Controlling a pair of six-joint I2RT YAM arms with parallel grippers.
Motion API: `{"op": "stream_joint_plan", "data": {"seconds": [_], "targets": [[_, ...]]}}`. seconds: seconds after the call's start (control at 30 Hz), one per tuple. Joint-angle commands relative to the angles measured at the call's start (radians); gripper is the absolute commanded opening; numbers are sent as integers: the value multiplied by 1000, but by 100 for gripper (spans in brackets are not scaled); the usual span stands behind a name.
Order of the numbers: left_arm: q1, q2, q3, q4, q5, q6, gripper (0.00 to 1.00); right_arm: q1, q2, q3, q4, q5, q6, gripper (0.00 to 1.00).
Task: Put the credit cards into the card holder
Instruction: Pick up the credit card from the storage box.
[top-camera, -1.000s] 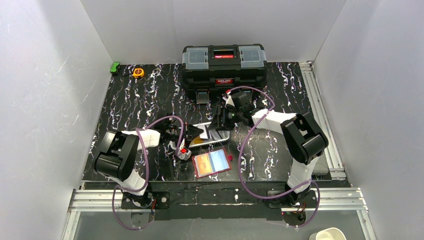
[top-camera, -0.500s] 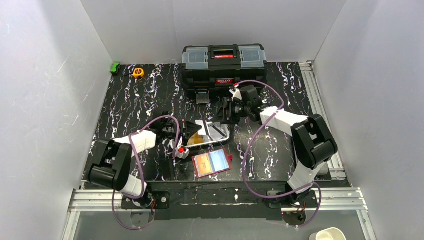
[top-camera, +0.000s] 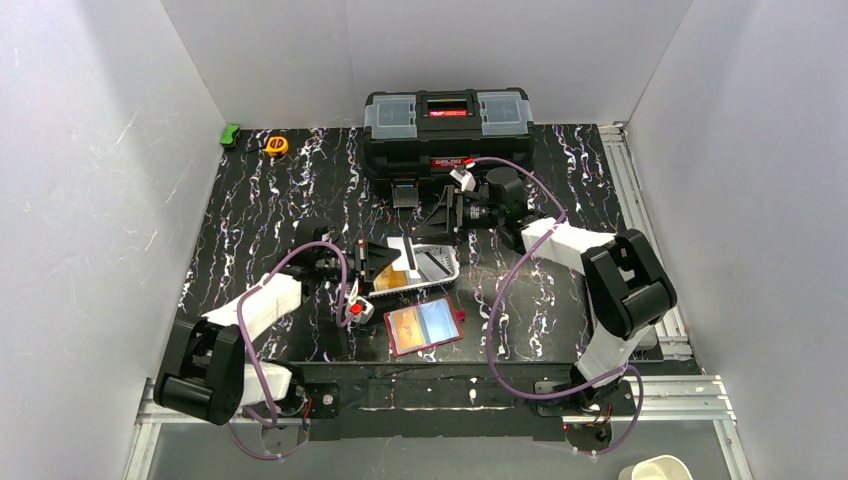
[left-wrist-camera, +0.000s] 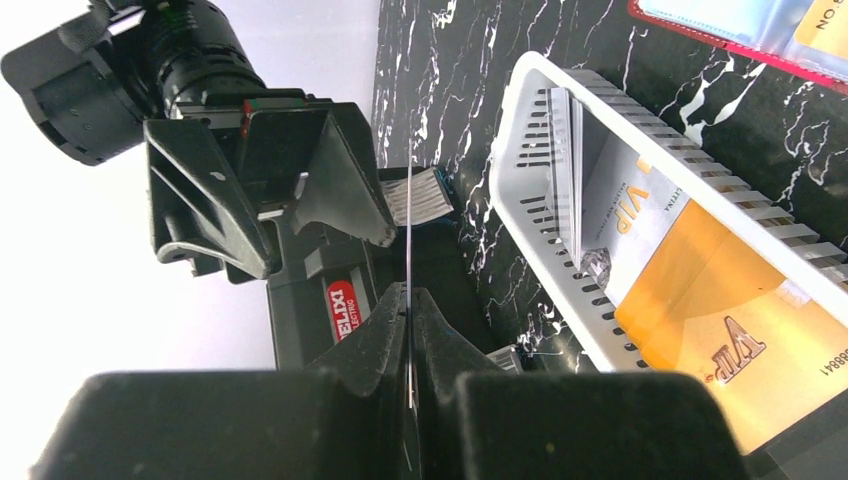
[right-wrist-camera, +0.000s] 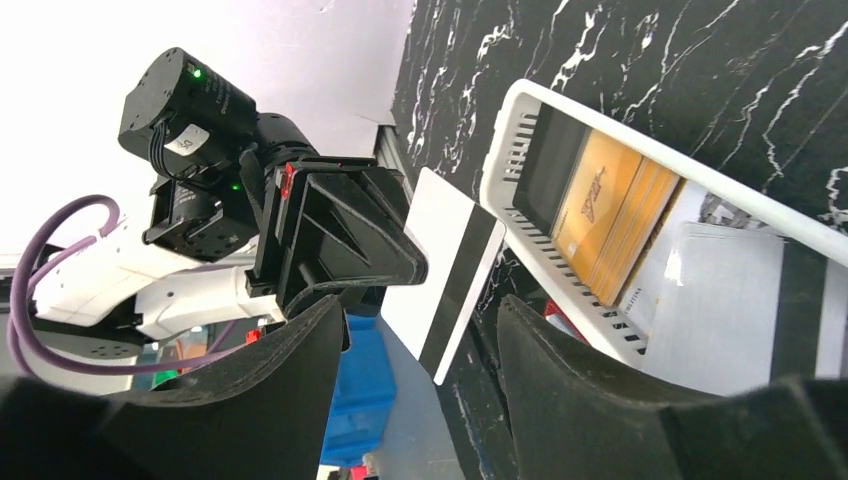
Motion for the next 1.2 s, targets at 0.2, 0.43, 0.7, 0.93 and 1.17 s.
{"op": "stream_joint_plan", "data": {"seconds": [0.2,0.43,0.7,0.93,1.17], "targets": [[2,-49,-21,-7,56,606,0,70,43,20,115,-53,109,56],[2,-68,-29,-8,50,605,0,94,64,15,195,-59,183,47],[3,-90,-37,12,38,586,0,111,55,27,70,-33,126,49],[4,-109,-43,30,30,552,0,111,29,40,-9,-15,80,51],[0,-267,-88,25,-32,122,0,-12,-166,20,-130,59,-123,66]]}}
